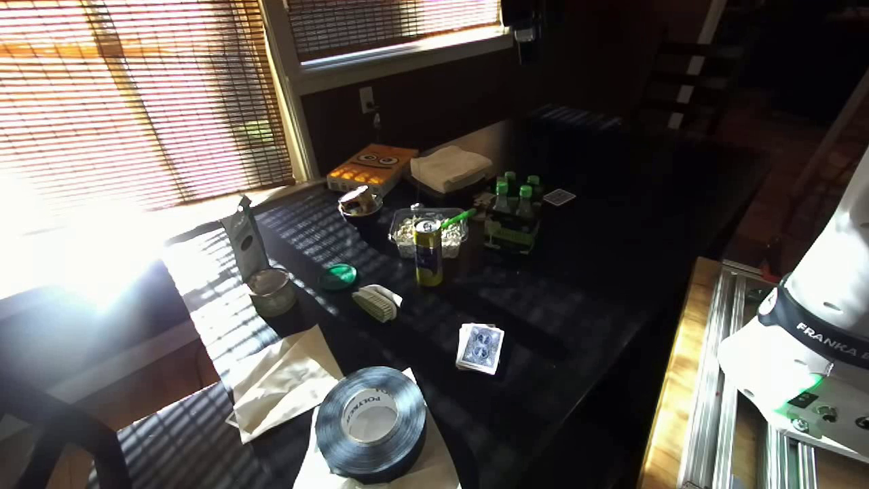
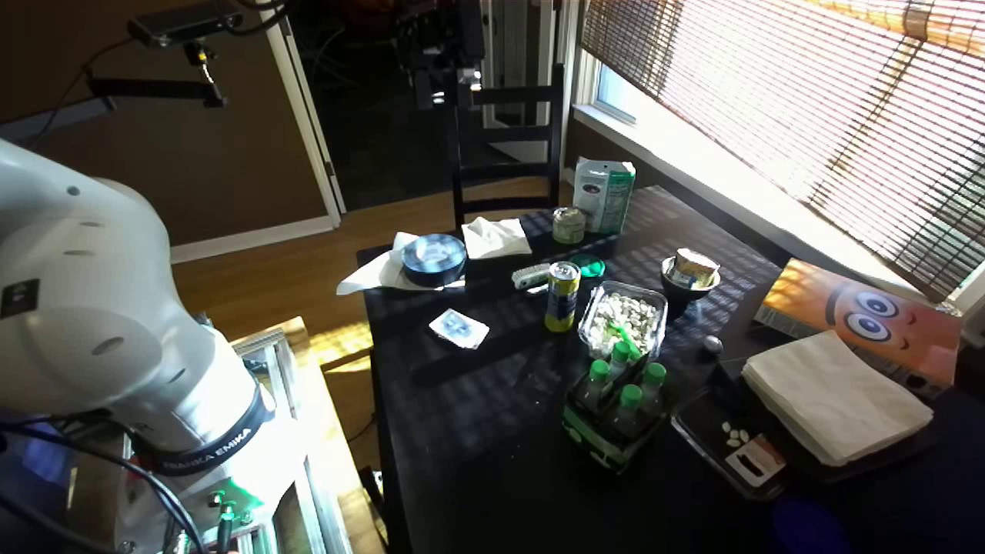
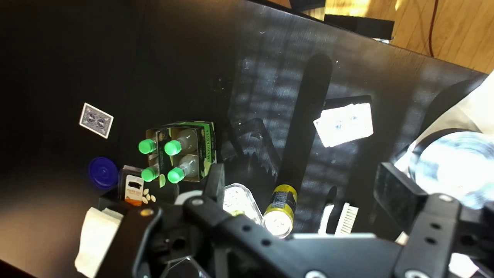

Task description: Move the yellow can to the back.

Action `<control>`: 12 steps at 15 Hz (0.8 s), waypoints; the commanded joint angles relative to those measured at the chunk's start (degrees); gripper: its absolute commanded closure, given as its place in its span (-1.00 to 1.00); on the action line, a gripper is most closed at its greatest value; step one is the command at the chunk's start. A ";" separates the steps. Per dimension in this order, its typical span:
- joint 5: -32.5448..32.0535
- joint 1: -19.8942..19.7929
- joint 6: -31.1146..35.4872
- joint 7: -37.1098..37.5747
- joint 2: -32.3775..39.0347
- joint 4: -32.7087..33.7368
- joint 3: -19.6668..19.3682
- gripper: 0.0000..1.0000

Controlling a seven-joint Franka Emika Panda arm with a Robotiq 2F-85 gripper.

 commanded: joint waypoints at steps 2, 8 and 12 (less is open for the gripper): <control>0.07 0.94 -1.14 5.36 3.51 3.31 -0.44 -1.00; -0.03 1.11 7.73 19.03 20.66 11.75 1.08 -1.00; 3.06 2.32 13.23 18.32 31.55 15.35 -1.95 -1.00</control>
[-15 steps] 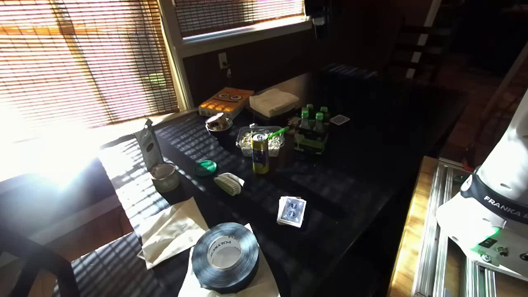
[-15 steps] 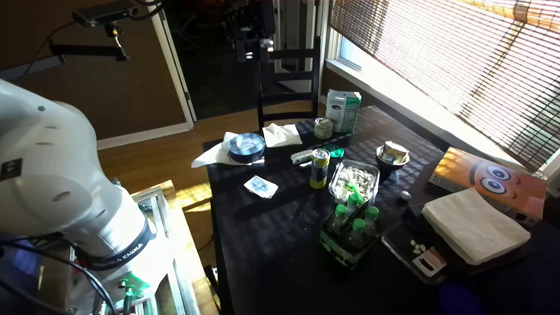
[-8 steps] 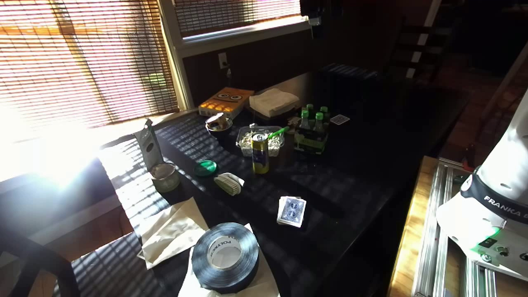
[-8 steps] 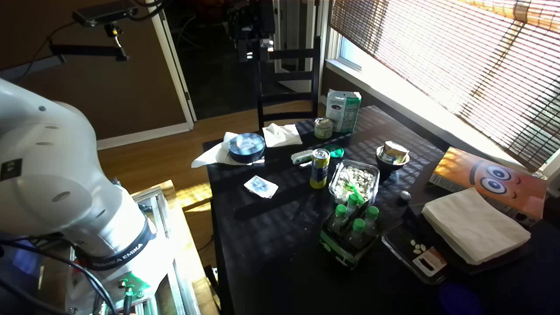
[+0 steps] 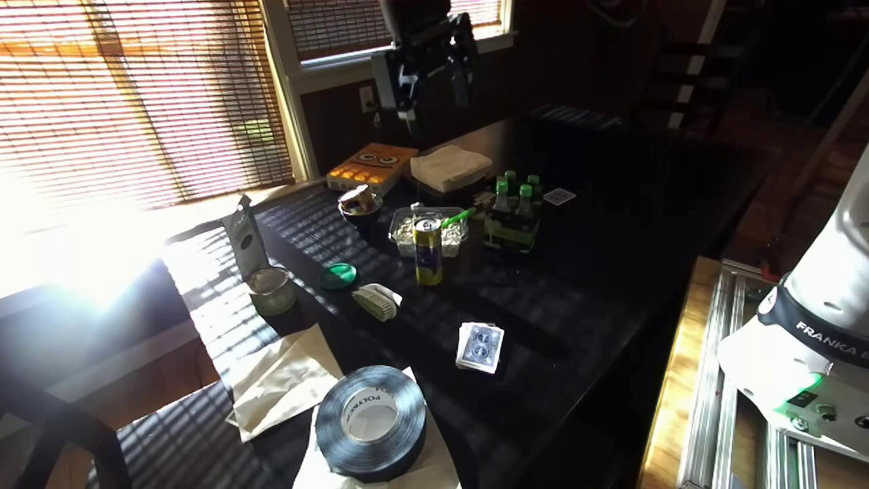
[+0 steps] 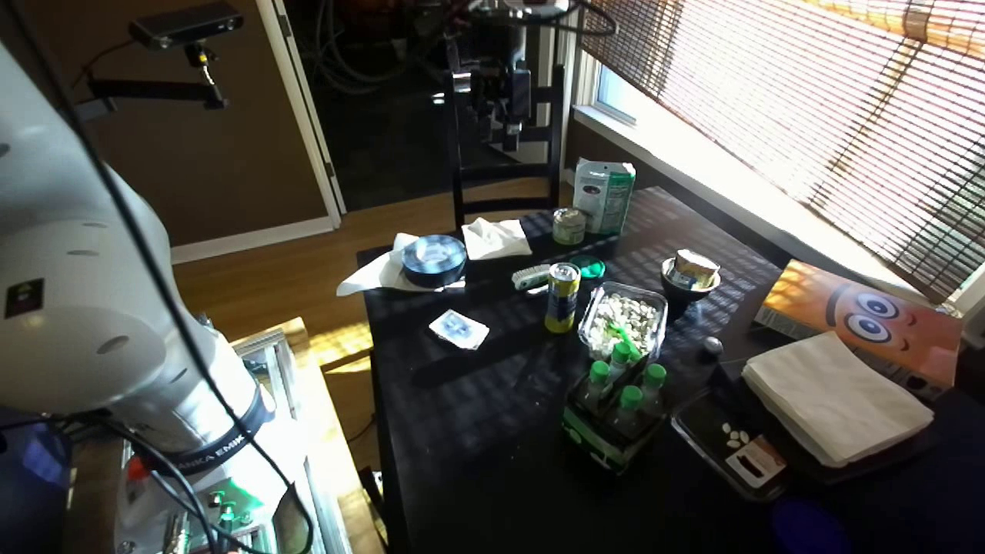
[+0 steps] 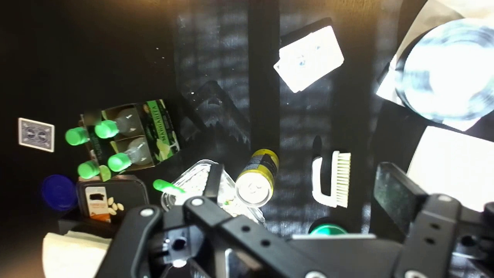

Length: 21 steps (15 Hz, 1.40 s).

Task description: Move the yellow can to the back.

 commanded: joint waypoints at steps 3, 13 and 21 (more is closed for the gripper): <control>4.10 2.51 3.04 -1.21 8.23 2.74 -4.48 -1.00; 7.38 2.09 23.25 -2.57 11.98 -3.00 -8.15 -1.00; 6.22 3.41 37.31 2.85 19.54 -8.03 -13.05 -1.00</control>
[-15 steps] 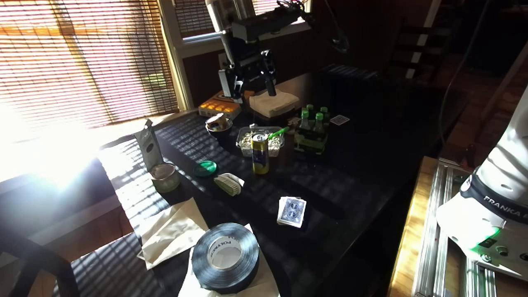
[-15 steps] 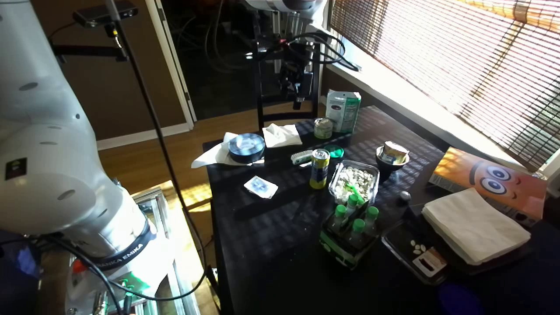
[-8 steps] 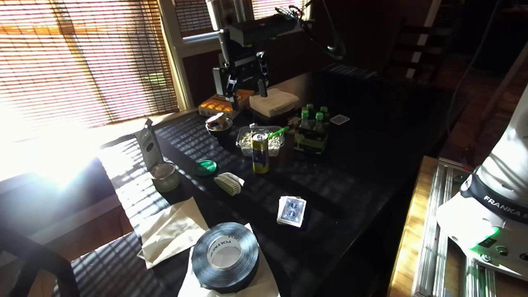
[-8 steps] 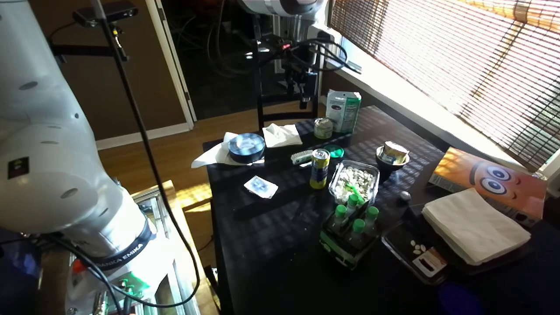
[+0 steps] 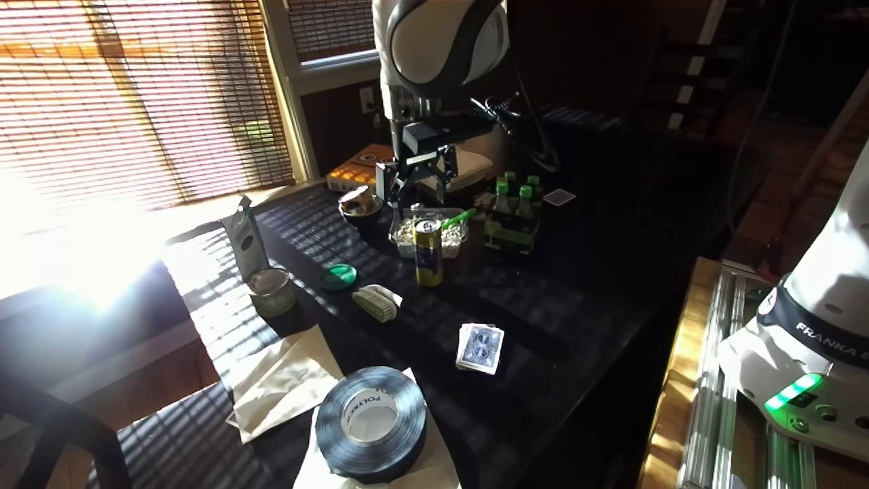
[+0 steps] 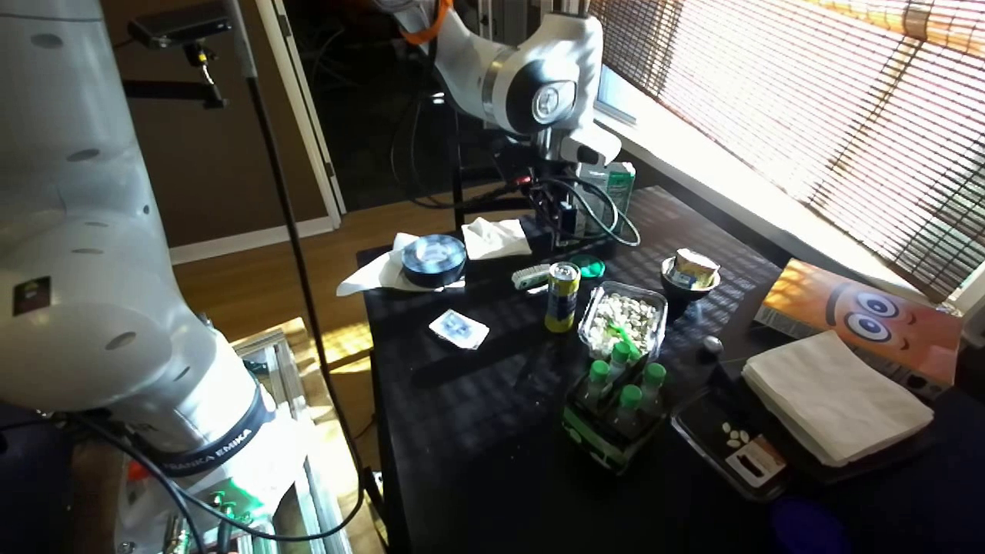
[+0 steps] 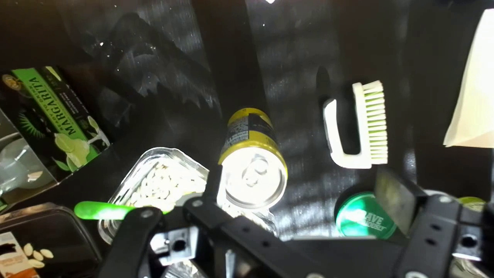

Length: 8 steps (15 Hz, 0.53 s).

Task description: Move the yellow can to the back.

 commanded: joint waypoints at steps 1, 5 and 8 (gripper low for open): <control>0.55 1.58 4.05 3.80 2.79 -1.11 -1.70 -1.00; 0.12 2.68 8.58 7.64 4.80 -2.17 -3.74 -1.00; -0.57 3.39 10.54 8.93 5.73 -2.38 -5.18 -1.00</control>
